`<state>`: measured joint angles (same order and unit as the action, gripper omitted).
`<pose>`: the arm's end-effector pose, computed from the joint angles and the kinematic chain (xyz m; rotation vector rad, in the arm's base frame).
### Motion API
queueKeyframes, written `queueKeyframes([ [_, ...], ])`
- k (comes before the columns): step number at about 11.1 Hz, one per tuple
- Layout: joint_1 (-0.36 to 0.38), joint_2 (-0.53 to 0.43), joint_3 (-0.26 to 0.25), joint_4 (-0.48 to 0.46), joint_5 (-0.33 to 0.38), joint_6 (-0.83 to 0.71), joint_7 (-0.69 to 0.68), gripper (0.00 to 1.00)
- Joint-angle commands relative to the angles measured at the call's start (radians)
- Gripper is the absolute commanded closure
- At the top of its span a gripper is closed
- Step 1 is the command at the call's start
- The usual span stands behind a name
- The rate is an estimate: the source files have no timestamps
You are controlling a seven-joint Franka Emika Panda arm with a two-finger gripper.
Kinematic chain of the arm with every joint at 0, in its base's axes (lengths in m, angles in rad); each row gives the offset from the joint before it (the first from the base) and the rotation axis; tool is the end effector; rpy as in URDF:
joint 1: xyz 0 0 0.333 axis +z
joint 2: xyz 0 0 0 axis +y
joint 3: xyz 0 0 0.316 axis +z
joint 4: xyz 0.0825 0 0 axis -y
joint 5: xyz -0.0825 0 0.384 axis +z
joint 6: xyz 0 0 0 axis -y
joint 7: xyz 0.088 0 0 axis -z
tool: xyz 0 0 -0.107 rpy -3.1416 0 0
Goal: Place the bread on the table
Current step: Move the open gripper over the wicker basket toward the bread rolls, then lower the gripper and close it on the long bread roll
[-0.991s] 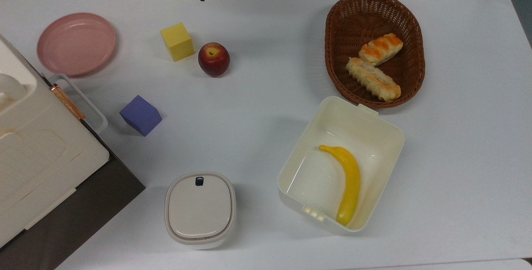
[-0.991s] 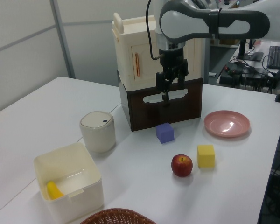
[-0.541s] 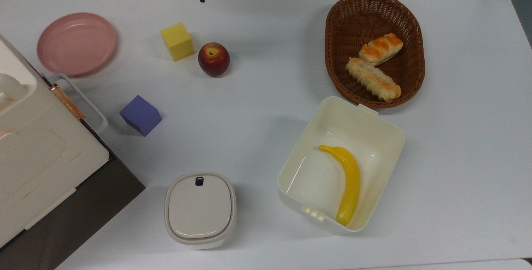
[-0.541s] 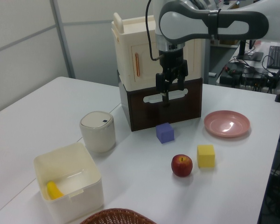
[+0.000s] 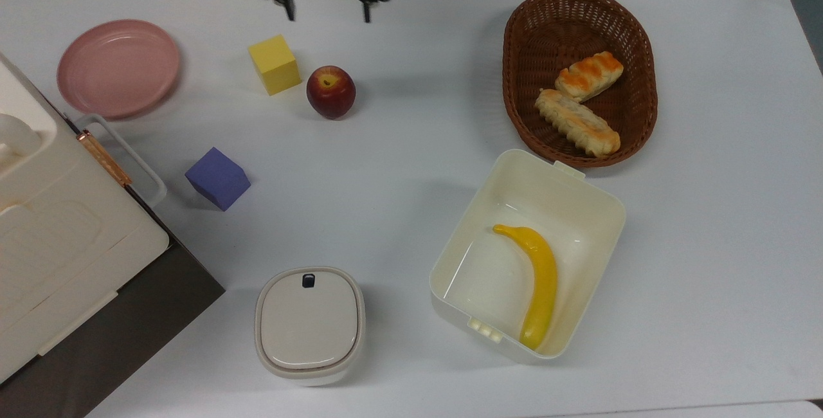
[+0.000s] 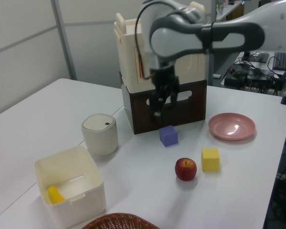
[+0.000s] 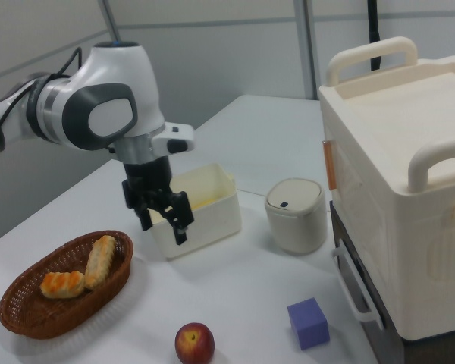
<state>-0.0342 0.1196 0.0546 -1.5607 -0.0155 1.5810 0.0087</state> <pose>0.5872 0.0086 0.5618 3.1273 0.0196 -0.1549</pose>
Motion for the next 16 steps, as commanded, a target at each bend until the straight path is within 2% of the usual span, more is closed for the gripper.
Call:
queueKeyframes([
  [1,0.124,0.023,-0.010,-0.019,0.005,0.036,-0.007,0.00],
  [6,0.281,0.086,-0.010,-0.030,-0.004,0.123,-0.007,0.00],
  [9,0.377,0.153,-0.010,-0.032,-0.050,0.131,0.000,0.00],
  [11,0.430,0.202,-0.010,-0.033,-0.061,0.228,0.013,0.00],
  [14,0.505,0.248,-0.010,-0.033,-0.063,0.356,0.170,0.00],
  [16,0.560,0.281,-0.010,-0.033,-0.087,0.379,0.211,0.00],
])
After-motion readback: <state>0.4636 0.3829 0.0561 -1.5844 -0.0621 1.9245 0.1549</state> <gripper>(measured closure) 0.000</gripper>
